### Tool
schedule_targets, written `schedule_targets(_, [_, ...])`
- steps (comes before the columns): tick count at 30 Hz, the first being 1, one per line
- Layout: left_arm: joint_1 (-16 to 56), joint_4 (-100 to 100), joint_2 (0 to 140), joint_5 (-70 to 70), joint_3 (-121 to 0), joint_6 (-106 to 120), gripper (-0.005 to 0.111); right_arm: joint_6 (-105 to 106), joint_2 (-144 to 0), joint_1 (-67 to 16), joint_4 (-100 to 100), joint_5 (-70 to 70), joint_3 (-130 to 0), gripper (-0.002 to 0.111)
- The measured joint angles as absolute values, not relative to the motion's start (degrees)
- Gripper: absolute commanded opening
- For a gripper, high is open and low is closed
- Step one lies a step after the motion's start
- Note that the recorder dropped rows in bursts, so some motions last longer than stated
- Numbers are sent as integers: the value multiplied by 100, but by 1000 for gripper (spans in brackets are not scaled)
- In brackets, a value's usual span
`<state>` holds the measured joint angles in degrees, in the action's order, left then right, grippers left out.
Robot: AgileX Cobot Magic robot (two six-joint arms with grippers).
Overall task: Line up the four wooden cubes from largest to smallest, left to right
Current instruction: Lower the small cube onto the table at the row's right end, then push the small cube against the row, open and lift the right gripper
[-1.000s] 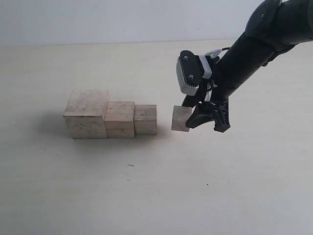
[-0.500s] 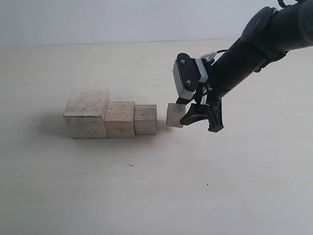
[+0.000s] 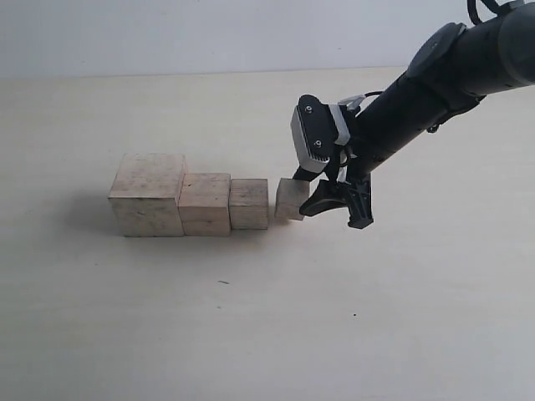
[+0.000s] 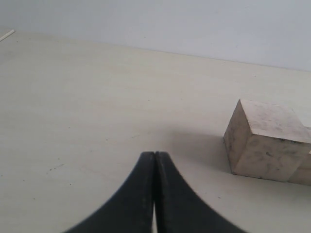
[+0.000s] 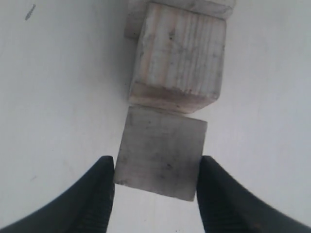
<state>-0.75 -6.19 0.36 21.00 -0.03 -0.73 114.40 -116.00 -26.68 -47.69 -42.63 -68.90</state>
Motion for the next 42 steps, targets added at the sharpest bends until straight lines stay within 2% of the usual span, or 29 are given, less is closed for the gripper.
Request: schedule_targets(42, [-75, -619, 36, 2100, -3, -73, 0, 10895, -11690, -2858, -4617, -3916, -6890, 0])
